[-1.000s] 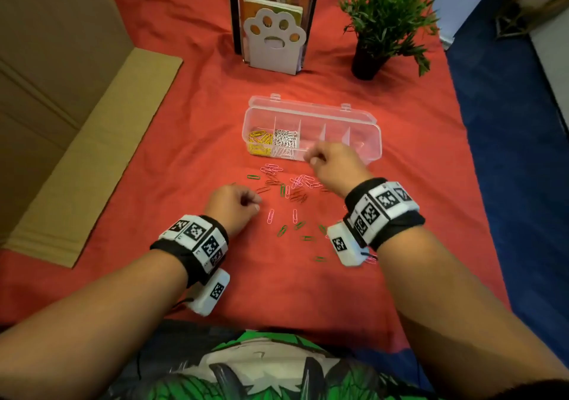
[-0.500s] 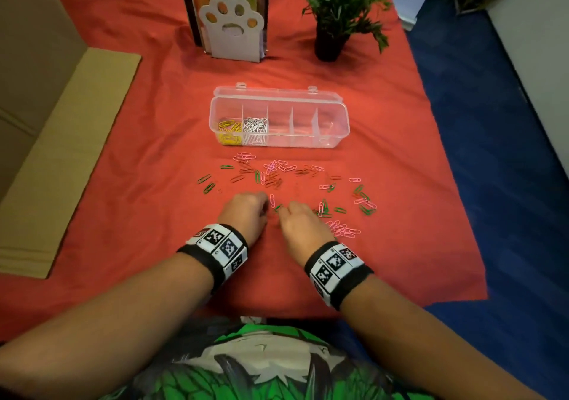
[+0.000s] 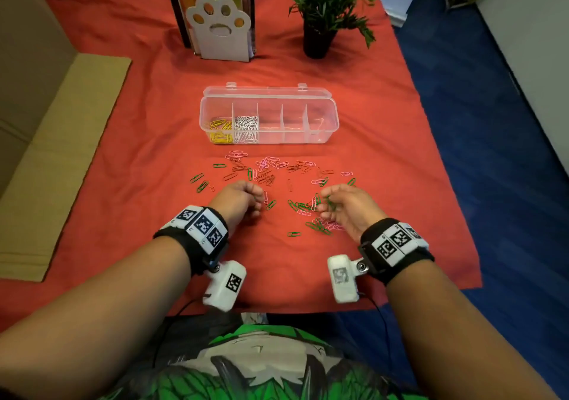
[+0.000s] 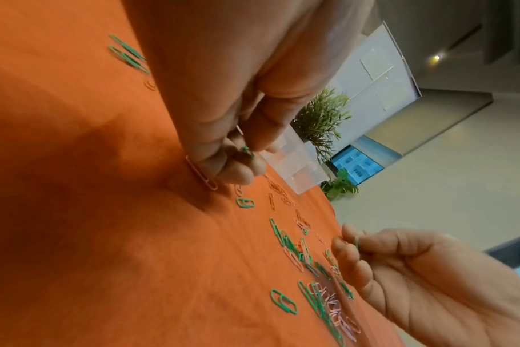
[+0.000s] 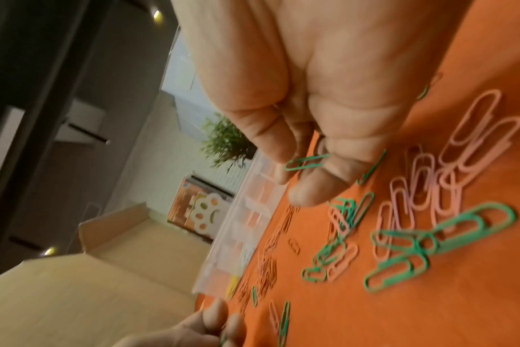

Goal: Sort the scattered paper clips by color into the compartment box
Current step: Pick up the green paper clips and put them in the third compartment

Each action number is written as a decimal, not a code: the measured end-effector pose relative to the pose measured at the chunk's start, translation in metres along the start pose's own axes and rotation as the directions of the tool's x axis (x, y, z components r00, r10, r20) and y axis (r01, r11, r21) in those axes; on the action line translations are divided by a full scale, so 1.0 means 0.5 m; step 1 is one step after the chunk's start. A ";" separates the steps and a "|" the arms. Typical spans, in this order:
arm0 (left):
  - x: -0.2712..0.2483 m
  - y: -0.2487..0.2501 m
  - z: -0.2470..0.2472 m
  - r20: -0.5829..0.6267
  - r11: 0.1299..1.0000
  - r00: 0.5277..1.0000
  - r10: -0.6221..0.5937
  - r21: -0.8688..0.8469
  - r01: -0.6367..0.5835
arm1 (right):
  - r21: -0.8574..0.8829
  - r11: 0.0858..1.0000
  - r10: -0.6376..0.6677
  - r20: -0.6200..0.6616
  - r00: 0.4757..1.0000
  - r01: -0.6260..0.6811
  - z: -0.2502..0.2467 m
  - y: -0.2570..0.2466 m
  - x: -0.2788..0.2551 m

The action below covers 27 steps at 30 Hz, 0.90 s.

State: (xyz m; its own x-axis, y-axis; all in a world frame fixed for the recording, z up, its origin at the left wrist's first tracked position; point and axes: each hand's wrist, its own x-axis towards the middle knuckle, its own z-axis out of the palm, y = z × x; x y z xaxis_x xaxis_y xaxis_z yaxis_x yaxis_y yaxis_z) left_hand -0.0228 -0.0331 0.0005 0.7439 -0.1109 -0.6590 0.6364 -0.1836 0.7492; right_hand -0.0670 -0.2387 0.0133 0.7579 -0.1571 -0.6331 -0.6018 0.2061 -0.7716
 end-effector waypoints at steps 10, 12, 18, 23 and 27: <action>0.028 -0.024 0.031 0.237 0.325 0.848 0.474 0.848 -0.418 | -0.973 0.166 -0.330 0.100 0.939 0.162 0.006 0.034 0.038; 0.031 -0.034 0.033 0.276 0.252 0.830 0.484 0.865 -0.434 | -0.973 0.093 -0.357 0.164 0.920 0.210 0.020 0.043 0.030; 0.028 -0.038 0.036 0.295 0.277 0.806 0.513 0.832 -0.480 | -0.967 0.115 -0.344 0.178 0.922 0.229 0.038 0.050 0.039; 0.028 -0.017 0.046 0.115 0.697 0.911 0.395 0.609 -0.379 | -0.812 0.561 -0.209 0.048 0.977 0.160 0.002 0.014 0.055; 0.009 0.011 0.050 0.158 0.997 0.987 0.022 -0.083 -0.009 | -0.154 0.988 -0.030 -0.015 0.999 0.027 -0.034 -0.011 0.043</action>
State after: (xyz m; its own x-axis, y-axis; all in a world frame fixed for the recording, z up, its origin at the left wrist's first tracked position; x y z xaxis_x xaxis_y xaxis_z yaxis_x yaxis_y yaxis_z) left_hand -0.0209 -0.0589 -0.0001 0.7158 -0.2682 -0.6448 0.6447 -0.1010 0.7577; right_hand -0.0518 -0.2596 0.0031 0.7717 -0.1779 -0.6107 -0.6125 0.0510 -0.7888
